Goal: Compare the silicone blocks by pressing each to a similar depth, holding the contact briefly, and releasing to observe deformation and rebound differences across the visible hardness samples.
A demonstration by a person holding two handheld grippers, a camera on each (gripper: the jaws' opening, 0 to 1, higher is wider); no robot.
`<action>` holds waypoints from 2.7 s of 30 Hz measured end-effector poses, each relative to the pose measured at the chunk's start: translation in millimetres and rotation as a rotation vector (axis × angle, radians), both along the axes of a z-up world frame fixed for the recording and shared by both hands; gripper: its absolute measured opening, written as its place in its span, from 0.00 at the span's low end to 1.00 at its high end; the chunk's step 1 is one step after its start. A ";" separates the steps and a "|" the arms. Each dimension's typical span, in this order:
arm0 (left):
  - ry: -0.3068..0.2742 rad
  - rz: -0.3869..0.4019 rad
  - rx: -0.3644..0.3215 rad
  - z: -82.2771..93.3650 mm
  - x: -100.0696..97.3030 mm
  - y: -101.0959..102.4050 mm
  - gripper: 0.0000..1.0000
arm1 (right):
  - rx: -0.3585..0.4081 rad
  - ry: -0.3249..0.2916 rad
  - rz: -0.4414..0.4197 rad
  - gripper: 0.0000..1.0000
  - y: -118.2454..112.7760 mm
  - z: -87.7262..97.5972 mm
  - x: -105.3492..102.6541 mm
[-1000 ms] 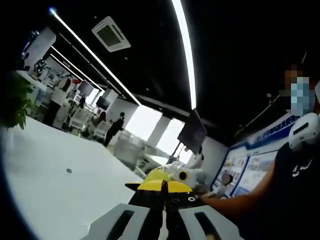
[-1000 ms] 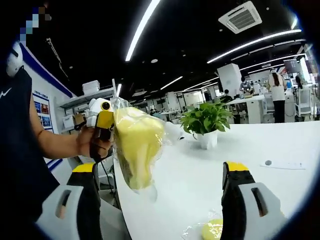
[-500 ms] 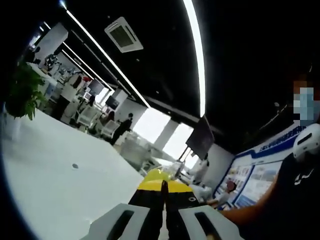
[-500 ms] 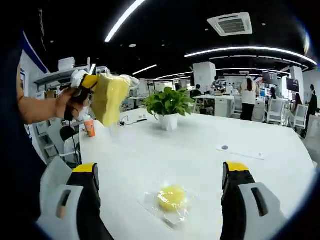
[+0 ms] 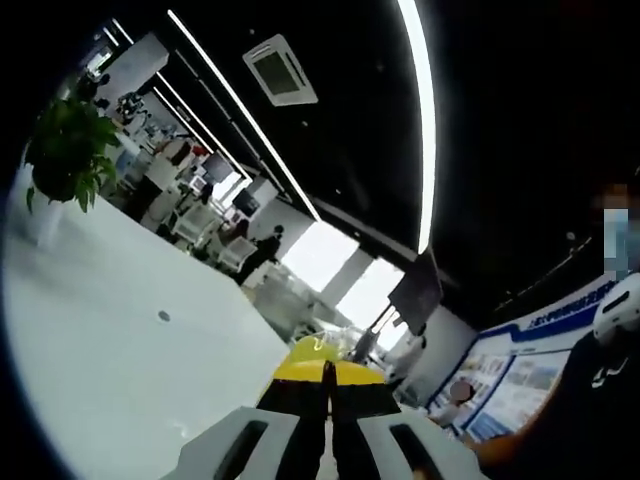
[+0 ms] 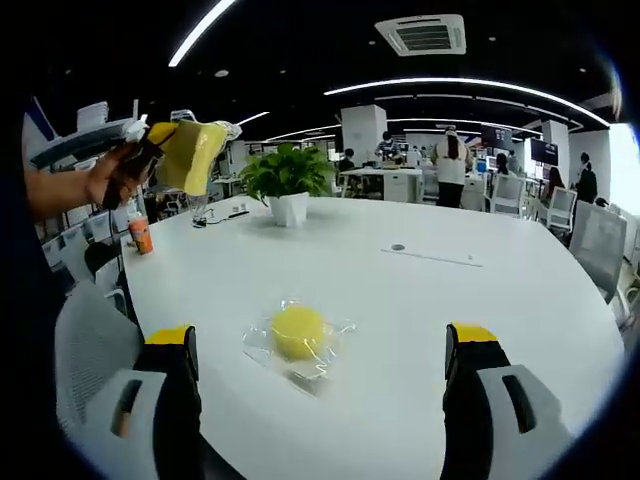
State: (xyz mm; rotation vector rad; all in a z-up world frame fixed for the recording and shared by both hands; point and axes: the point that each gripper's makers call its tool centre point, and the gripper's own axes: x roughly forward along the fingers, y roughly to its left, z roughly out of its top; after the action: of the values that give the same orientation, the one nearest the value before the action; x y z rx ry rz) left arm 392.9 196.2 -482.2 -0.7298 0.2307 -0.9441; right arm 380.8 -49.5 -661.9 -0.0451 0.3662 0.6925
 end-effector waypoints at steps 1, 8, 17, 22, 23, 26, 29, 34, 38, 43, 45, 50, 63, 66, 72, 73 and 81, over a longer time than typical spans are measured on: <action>0.007 0.002 -0.003 -1.9 0.7 1.3 0.00 | 0.000 0.002 -0.004 0.96 -1.9 -2.1 -0.3; 0.031 0.002 0.002 -11.2 0.7 5.1 0.00 | -0.009 0.027 -0.014 0.96 -3.3 -10.1 -5.1; 0.080 0.025 -0.004 -32.6 5.9 12.8 0.00 | -0.023 0.035 -0.012 0.96 -1.9 -16.1 -7.5; 0.116 0.028 -0.016 -44.0 8.6 14.6 0.00 | -0.015 0.043 -0.023 0.96 -2.8 -17.2 -6.7; 0.125 0.028 -0.012 -48.1 9.6 15.0 0.00 | -0.014 0.043 -0.025 0.96 -2.6 -17.0 -6.7; 0.147 0.025 -0.010 -57.3 11.0 15.8 0.00 | -0.028 0.047 -0.017 0.96 -1.6 -19.8 -7.4; 0.168 0.029 -0.024 -64.8 13.8 18.5 0.00 | -0.029 0.049 -0.015 0.96 -0.7 -21.3 -7.6; 0.201 0.026 -0.019 -77.0 15.9 18.9 0.00 | -0.032 0.053 -0.018 0.96 -0.8 -22.6 -7.9; 0.223 0.023 -0.012 -87.8 17.7 18.3 0.00 | -0.032 0.055 -0.025 0.96 -2.2 -23.8 -7.3; 0.254 0.023 -0.003 -103.1 19.7 17.3 0.00 | -0.025 0.063 -0.030 0.96 -1.9 -25.4 -7.8; 0.266 0.023 0.002 -109.3 19.9 18.3 0.00 | -0.027 0.068 -0.025 0.96 -0.5 -26.2 -9.1; 0.300 0.024 0.010 -126.1 20.9 20.4 0.00 | -0.016 0.082 -0.032 0.96 -1.4 -29.4 -10.2; 0.385 0.043 0.019 -166.7 25.7 30.2 0.00 | -0.016 0.111 -0.028 0.96 1.3 -40.1 -16.7; 0.393 0.051 0.025 -174.3 29.0 31.8 0.00 | -0.012 0.113 -0.033 0.96 1.4 -40.3 -16.7; 0.432 0.082 -0.001 -188.3 37.9 37.5 0.00 | -0.014 0.120 -0.033 0.96 2.6 -42.2 -17.6; 0.435 0.087 0.001 -190.3 39.4 37.7 0.00 | -0.012 0.121 -0.036 0.96 2.3 -43.0 -17.3; 0.469 0.107 0.011 -203.9 51.1 43.8 0.00 | -0.010 0.132 -0.046 0.96 1.5 -45.7 -19.4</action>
State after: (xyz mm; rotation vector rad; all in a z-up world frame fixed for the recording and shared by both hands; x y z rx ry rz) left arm 444.0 239.9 -686.1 -0.9395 0.6018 -0.6592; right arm 361.4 -48.0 -707.6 -0.0006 0.4958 0.6503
